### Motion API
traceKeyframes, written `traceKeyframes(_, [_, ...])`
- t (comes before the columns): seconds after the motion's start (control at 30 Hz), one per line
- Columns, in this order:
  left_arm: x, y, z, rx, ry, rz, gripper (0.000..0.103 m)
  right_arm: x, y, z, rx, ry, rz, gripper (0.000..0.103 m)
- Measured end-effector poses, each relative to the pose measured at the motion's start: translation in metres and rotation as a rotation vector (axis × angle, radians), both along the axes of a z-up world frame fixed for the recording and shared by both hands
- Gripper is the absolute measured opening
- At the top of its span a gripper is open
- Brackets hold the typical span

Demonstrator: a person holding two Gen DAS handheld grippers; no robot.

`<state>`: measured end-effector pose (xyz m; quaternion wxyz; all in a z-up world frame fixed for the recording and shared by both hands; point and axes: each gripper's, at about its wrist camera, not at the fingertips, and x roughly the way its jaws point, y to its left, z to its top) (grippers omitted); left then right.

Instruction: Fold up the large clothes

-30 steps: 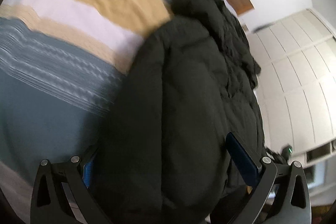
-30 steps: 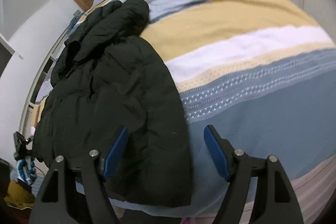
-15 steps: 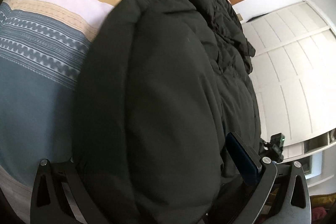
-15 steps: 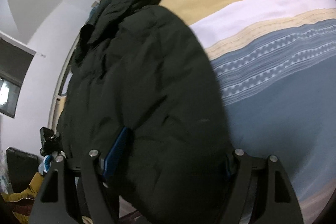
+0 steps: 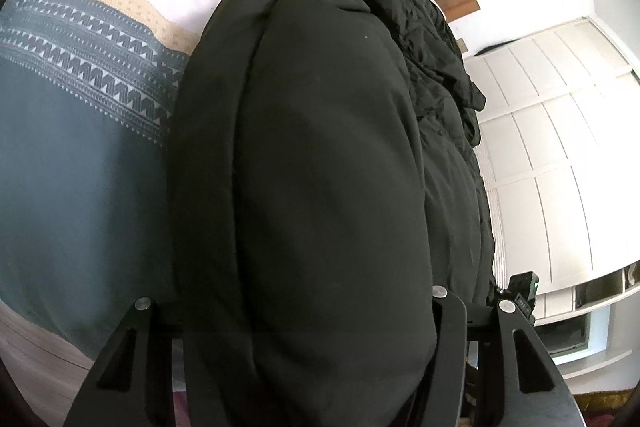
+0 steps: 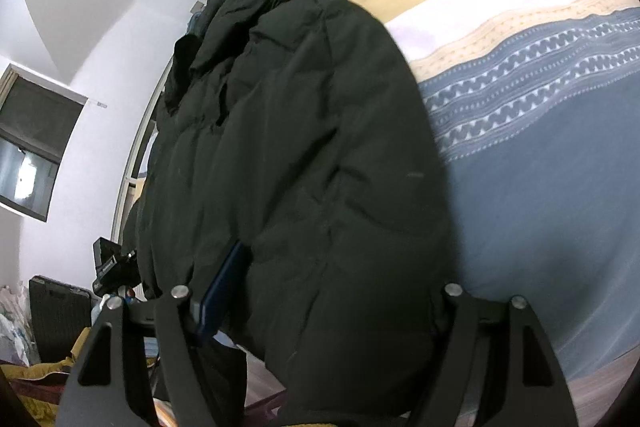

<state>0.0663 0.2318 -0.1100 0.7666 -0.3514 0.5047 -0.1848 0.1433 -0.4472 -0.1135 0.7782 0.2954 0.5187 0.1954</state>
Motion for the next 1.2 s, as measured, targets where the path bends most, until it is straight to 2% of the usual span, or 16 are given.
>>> traceKeyframes(0.13, [0.001, -0.001, -0.002, -0.01, 0.009, 0.022, 0.054, -0.004, 0.0, 0.0, -0.01, 0.001, -0.03, 0.042])
traceKeyframes(0.2, [0.0, -0.001, -0.002, -0.006, 0.008, 0.033, 0.054, -0.005, -0.002, 0.0, -0.014, 0.001, -0.044, 0.037])
traceKeyframes(0.47, [-0.006, -0.006, 0.004, 0.018, -0.042, 0.055, 0.022, -0.003, 0.01, 0.007, -0.066, -0.022, -0.051, 0.021])
traceKeyframes(0.53, [-0.006, -0.01, 0.01, 0.022, -0.057, 0.053, 0.018, -0.001, 0.015, 0.01, -0.079, -0.034, -0.048, 0.016])
traceKeyframes(0.67, [-0.001, -0.008, 0.029, -0.013, -0.099, 0.071, 0.015, 0.004, 0.017, 0.026, -0.085, -0.087, -0.055, 0.012])
traceKeyframes(0.77, [0.007, -0.008, 0.051, 0.001, -0.125, 0.078, 0.014, 0.01, 0.016, 0.046, -0.077, -0.139, -0.064, 0.011])
traceKeyframes(0.9, [0.027, -0.012, 0.094, 0.007, -0.201, 0.066, 0.014, 0.022, 0.012, 0.078, -0.07, -0.214, -0.067, 0.011])
traceKeyframes(1.03, [0.049, -0.011, 0.13, -0.031, -0.269, 0.072, 0.014, 0.046, 0.006, 0.114, -0.034, -0.296, -0.104, 0.011])
traceKeyframes(1.2, [0.096, -0.006, 0.167, -0.116, -0.329, 0.098, 0.014, 0.088, -0.001, 0.152, 0.006, -0.367, -0.152, 0.011])
